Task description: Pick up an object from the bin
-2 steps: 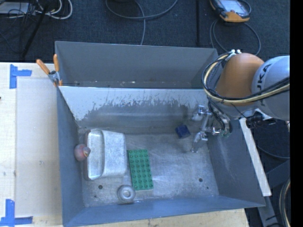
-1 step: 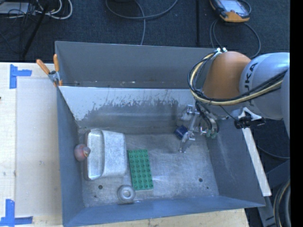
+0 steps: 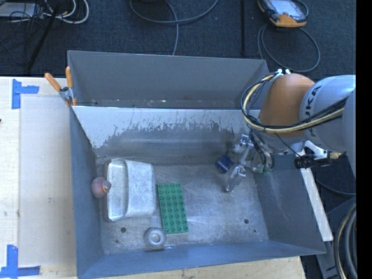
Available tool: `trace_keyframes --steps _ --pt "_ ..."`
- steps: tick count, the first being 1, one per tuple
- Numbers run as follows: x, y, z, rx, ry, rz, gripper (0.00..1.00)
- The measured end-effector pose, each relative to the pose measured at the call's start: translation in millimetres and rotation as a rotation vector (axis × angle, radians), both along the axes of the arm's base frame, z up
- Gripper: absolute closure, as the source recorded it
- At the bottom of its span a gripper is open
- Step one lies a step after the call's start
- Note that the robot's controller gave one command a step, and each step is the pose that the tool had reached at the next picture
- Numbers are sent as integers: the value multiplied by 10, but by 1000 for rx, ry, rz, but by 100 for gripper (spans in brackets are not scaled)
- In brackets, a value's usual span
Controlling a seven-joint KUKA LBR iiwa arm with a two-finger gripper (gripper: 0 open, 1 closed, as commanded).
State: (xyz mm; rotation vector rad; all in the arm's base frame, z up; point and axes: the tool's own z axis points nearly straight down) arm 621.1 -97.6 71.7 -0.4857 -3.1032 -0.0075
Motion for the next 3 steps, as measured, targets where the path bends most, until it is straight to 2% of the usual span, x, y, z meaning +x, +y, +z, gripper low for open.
trace_keyframes --steps 1,2,3 --pt "-80 388 16 -7 -7 -209 0" --pt "-77 404 27 -4 -8 -206 100" --pt "-56 400 862 -4 -7 -202 100"
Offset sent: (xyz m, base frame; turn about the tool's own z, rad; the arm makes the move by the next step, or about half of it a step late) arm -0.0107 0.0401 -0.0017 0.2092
